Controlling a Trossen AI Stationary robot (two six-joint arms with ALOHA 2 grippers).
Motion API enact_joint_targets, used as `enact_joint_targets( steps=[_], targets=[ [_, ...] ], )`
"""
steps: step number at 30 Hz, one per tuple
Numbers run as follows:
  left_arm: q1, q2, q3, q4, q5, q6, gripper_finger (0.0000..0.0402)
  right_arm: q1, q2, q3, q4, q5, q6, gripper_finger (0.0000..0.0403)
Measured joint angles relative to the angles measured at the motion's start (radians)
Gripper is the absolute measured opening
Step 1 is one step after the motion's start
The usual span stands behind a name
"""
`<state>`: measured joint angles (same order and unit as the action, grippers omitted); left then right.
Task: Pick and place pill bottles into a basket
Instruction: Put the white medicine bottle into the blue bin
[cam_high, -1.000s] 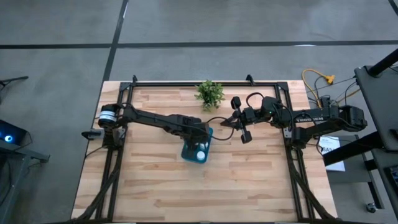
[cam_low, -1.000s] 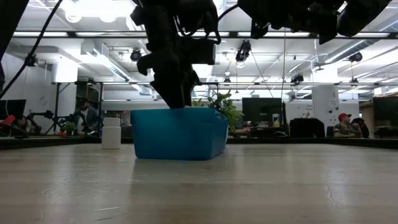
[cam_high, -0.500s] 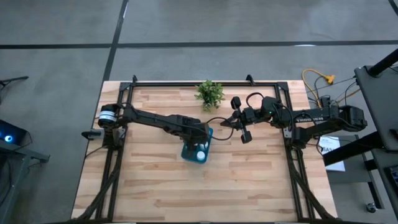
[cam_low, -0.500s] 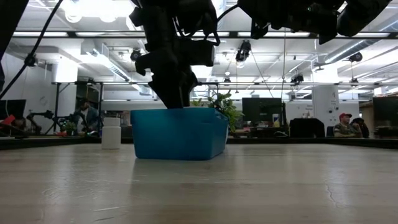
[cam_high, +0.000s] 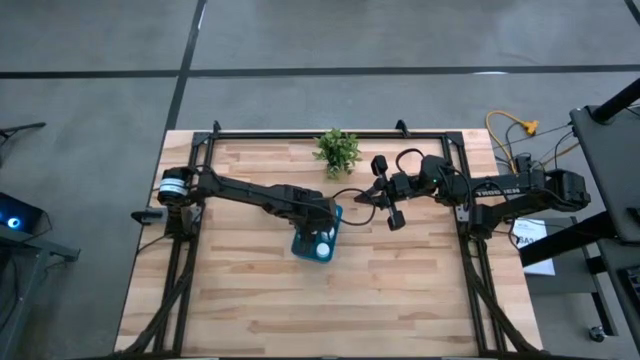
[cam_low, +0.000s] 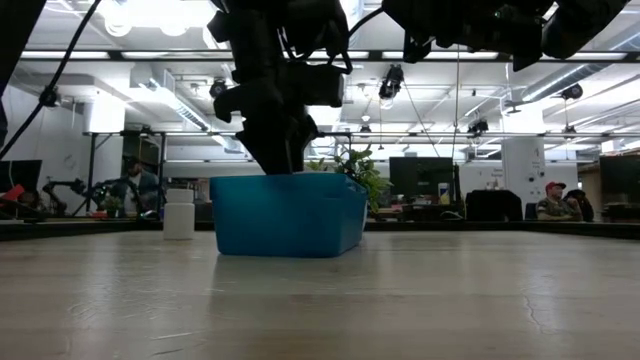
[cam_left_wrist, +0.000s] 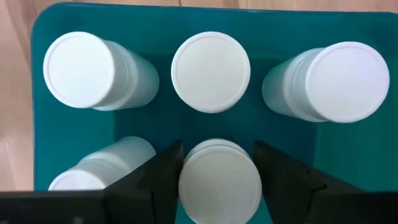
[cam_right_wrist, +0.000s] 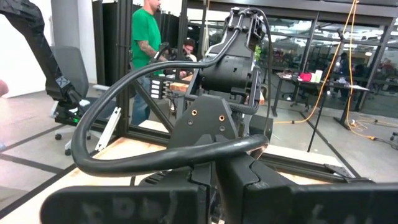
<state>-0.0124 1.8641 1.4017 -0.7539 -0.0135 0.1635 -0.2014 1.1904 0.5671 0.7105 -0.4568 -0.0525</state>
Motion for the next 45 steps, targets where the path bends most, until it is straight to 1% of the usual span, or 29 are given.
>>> enact_joint_targets(
  steps=[3,11,14,19,22,27,30,32,36,39,41,45],
  targets=[
    [0.0,0.0,0.0,-0.005,0.0,0.001,0.0183,0.0,0.0,0.0,0.0,0.0,0.0,0.0009],
    [0.0,-0.001,0.0,-0.016,-0.002,0.0,0.025,0.0,0.0,0.0,0.0,0.0,-0.001,0.0008],
    [0.0,-0.001,0.0,-0.016,-0.002,0.001,0.0267,0.0,0.0,0.0,0.0,0.0,-0.001,0.0008],
    [-0.008,-0.013,0.01,-0.021,-0.001,0.003,0.0272,0.0,0.0,0.0,0.001,0.0,-0.002,0.0008],
    [-0.022,-0.042,0.011,-0.022,0.008,0.026,0.0272,0.0,0.0,0.0,0.001,0.0,-0.002,0.0009],
    [-0.052,-0.133,0.009,-0.017,0.013,0.028,0.0272,0.0,0.0,0.0,-0.001,0.0,-0.002,0.0008],
    [-0.074,-0.207,0.004,0.017,0.022,0.035,0.0272,0.0,0.0,0.0,-0.002,0.0,0.0,0.0008],
    [-0.089,-0.262,-0.006,0.073,0.055,0.047,0.0272,0.0,0.0,0.0,-0.002,0.0,-0.002,0.0009],
    [-0.118,-0.378,-0.038,0.236,0.143,0.068,0.0272,0.0,0.0,0.0,-0.002,0.0,0.0,0.0009],
    [-0.127,-0.458,-0.08,0.318,0.155,0.086,0.0271,0.0,0.0,0.0,-0.003,-0.002,0.0,0.0009],
    [-0.126,-0.504,-0.111,0.34,0.153,0.087,0.0263,0.0,0.0,0.0,-0.003,-0.022,0.0,0.0009],
    [-0.118,-0.579,-0.191,0.344,0.134,0.087,0.0234,0.0,0.0,0.0,0.002,-0.034,0.0,0.0008]
  ],
)
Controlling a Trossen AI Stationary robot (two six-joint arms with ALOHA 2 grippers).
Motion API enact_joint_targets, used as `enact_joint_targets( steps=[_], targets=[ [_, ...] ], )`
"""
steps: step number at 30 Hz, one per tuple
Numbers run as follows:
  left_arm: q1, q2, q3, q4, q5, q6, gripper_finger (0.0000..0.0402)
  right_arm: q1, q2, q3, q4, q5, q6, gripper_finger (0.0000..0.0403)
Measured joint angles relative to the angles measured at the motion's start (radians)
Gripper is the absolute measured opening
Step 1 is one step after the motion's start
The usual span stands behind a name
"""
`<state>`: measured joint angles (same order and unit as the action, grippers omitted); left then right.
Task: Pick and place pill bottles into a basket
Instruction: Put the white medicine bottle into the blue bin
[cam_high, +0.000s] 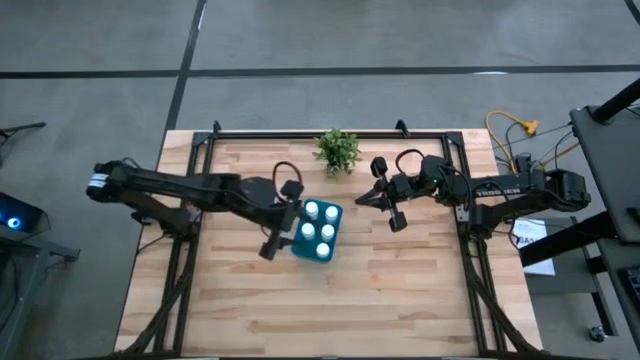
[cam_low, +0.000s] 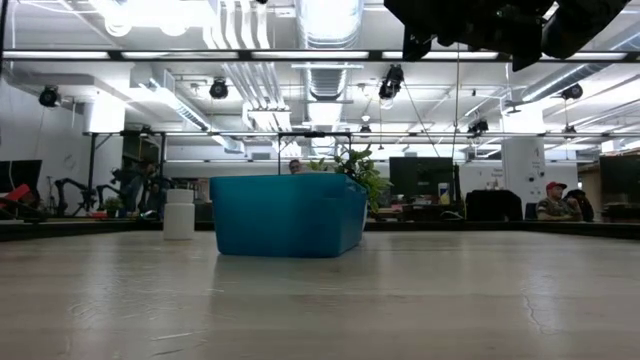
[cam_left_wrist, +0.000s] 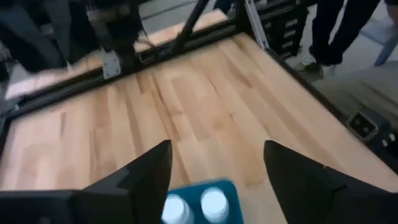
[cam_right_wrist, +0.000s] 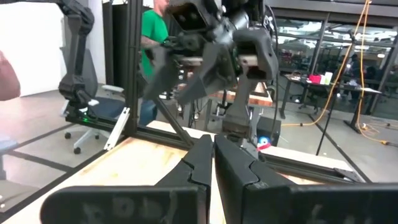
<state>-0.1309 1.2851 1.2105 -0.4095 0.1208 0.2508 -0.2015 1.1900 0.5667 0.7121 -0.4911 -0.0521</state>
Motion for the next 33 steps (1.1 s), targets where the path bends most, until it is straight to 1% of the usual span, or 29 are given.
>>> enact_joint_targets(
  steps=[2,4,8,12,14,18,19,21,25,28,33],
  targets=[
    [0.001,-0.026,-0.036,0.001,-0.018,0.001,0.0216,0.0,-0.001,0.0,0.002,0.0,0.0,0.0009],
    [0.004,-0.052,-0.07,-0.002,-0.058,0.002,0.0197,0.0,-0.002,0.0,0.002,0.0,0.002,0.0009],
    [0.009,-0.101,-0.12,-0.001,-0.111,0.025,0.015,0.0,-0.004,0.0,0.002,0.0,0.005,0.0009],
    [0.014,-0.128,-0.14,-0.04,-0.177,0.036,0.01,0.0,-0.005,0.0,0.002,0.0,0.008,0.0008],
    [0.016,-0.135,-0.139,-0.072,-0.226,0.038,0.0077,0.0,-0.005,0.0,0.002,0.0,0.008,0.0009],
    [0.021,-0.136,-0.14,-0.16,-0.378,0.039,0.0042,0.0,-0.005,0.0,0.003,0.0,0.014,0.0009],
    [0.025,-0.136,-0.14,-0.19,-0.412,0.039,0.0035,0.0,-0.005,0.0,0.003,0.0,0.015,0.0008],
    [0.033,-0.135,-0.14,-0.247,-0.439,0.042,0.0025,0.0,-0.005,0.0,0.003,0.0,0.016,0.0009],
    [0.057,-0.126,-0.141,-0.352,-0.443,0.022,0.0011,0.0,-0.005,0.0,0.004,0.0,0.016,0.0009],
    [0.084,-0.119,-0.14,-0.408,-0.452,-0.01,0.0008,0.0,-0.005,0.0,0.004,0.0,0.016,0.0009],
    [0.166,-0.118,-0.149,-0.488,-0.463,-0.08,0.0008,0.0,-0.005,0.0,0.004,0.001,0.016,0.0008]
  ],
)
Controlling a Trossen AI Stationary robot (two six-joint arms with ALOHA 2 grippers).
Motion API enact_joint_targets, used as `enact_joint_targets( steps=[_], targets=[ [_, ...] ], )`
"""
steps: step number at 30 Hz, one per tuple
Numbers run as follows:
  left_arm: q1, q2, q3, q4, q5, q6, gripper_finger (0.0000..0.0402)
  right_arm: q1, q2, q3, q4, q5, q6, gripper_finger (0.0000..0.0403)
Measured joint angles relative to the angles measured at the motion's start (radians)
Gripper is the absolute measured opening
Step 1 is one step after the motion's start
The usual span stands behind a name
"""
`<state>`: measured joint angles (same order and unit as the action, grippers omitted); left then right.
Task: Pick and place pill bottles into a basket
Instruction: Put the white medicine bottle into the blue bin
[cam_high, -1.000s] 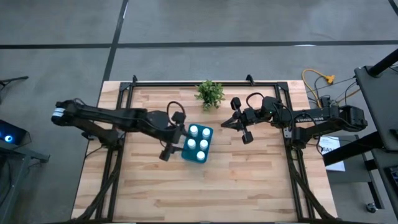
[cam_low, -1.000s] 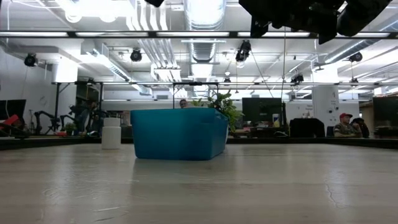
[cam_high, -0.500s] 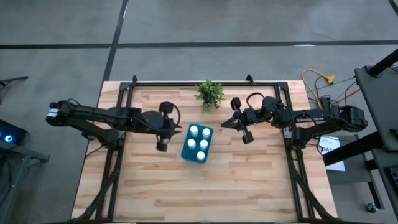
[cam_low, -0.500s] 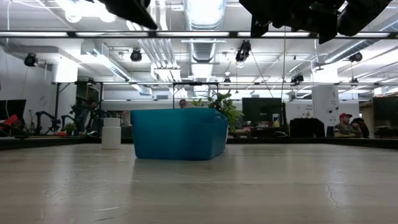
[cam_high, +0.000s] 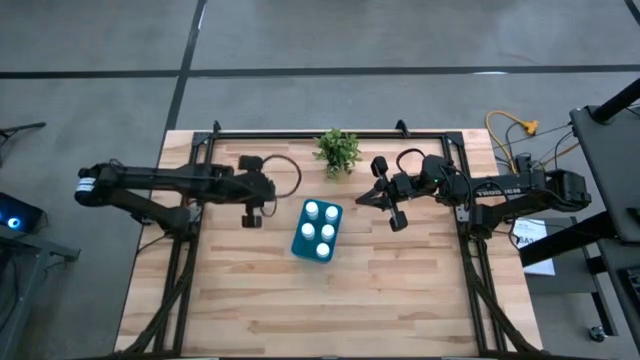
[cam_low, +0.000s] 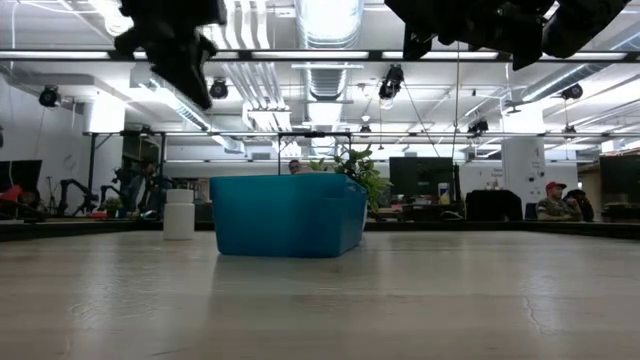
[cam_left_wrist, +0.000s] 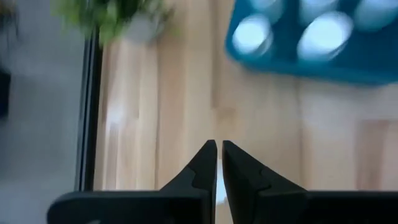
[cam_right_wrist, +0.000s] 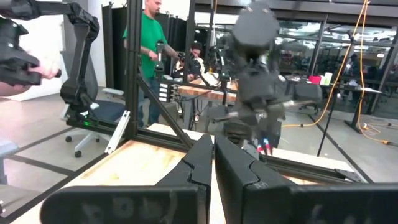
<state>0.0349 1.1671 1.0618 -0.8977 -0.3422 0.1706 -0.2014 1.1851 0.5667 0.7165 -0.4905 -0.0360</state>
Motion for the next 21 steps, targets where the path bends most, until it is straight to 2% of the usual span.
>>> enact_joint_targets(
  steps=[3,8,14,17,21],
  targets=[
    [0.066,0.0,-0.018,-0.011,0.013,-0.032,0.0008,0.0,0.0,0.0,0.0,0.0,0.002,0.0008],
    [0.175,0.006,-0.049,-0.014,0.15,-0.018,0.0008,0.0,0.0,0.0,-0.001,0.0,0.003,0.0009],
    [0.243,0.025,-0.055,-0.037,0.163,-0.003,0.0014,0.0,0.0,0.0,-0.001,0.0,0.002,0.0009],
    [0.266,0.036,-0.055,-0.038,0.173,-0.002,0.0034,0.0,0.0,0.0,-0.001,0.0,0.001,0.0009],
    [0.288,0.05,-0.055,-0.041,0.21,0.003,0.0091,0.0,0.0,0.0,-0.001,0.0,0.001,0.0009]
  ],
)
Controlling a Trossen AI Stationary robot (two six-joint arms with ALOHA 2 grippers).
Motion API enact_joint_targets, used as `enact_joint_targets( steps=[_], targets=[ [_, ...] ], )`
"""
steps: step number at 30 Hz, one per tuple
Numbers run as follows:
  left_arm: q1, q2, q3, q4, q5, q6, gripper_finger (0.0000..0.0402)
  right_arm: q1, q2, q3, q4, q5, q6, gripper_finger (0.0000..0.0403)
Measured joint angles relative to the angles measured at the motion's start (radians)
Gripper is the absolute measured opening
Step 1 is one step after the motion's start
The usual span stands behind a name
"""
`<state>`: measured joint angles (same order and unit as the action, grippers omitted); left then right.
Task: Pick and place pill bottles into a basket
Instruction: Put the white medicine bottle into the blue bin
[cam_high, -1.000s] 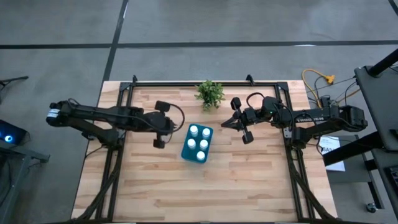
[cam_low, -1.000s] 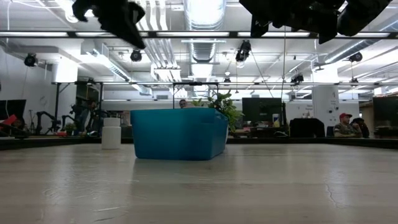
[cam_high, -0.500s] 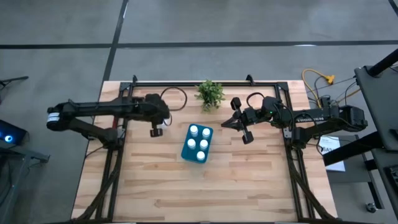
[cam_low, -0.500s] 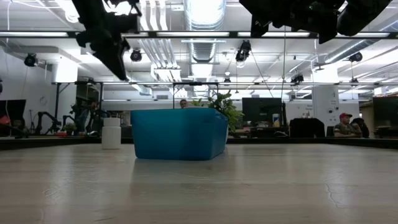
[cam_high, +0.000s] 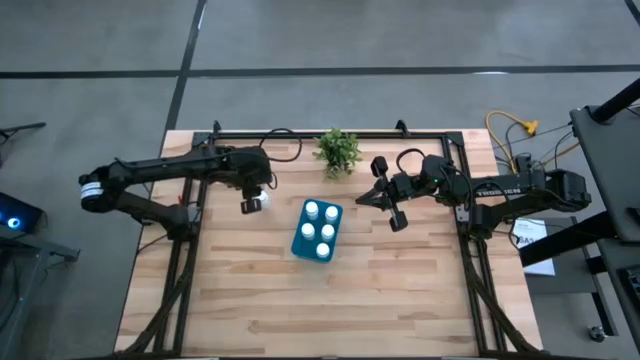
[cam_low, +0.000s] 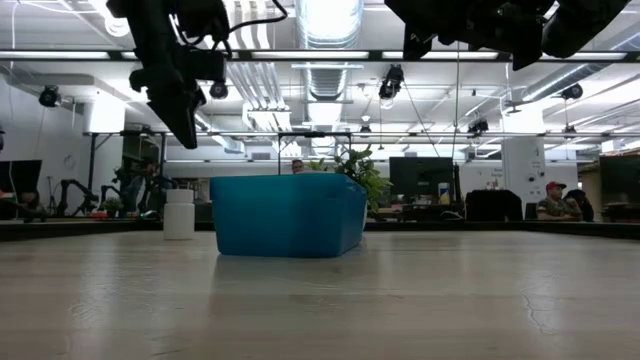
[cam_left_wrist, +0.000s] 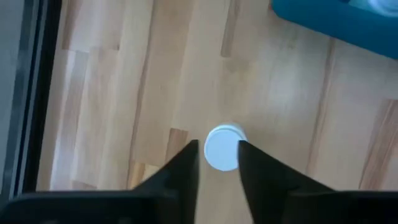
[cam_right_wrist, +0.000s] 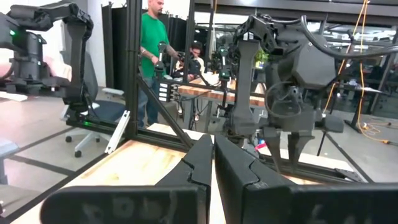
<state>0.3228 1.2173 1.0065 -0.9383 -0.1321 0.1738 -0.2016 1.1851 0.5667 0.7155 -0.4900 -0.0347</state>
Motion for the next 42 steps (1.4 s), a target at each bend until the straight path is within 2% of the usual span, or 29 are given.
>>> enact_joint_targets(
  steps=[6,13,21,26,31,42],
  targets=[
    [0.012,0.018,0.0,-0.025,0.004,-0.008,0.0187,0.0,0.0,0.0,-0.001,0.0,-0.001,0.0009],
    [0.011,0.054,0.0,-0.021,0.049,-0.006,0.0244,0.0,0.0,0.0,-0.001,0.0,-0.001,0.0009],
    [0.016,0.1,-0.018,0.001,0.049,-0.002,0.0278,0.0,0.0,0.0,-0.001,0.0,-0.002,0.0009],
    [0.022,0.1,-0.085,0.043,0.049,0.006,0.0294,0.0,0.0,0.0,-0.002,0.0,-0.002,0.0009],
    [0.024,0.093,-0.133,0.101,0.049,0.016,0.0296,0.0,0.0,0.0,-0.002,0.0,-0.009,0.0009],
    [0.047,0.101,-0.147,0.154,0.046,0.023,0.0296,0.0,0.0,0.0,-0.002,0.0,-0.002,0.0009]
  ],
)
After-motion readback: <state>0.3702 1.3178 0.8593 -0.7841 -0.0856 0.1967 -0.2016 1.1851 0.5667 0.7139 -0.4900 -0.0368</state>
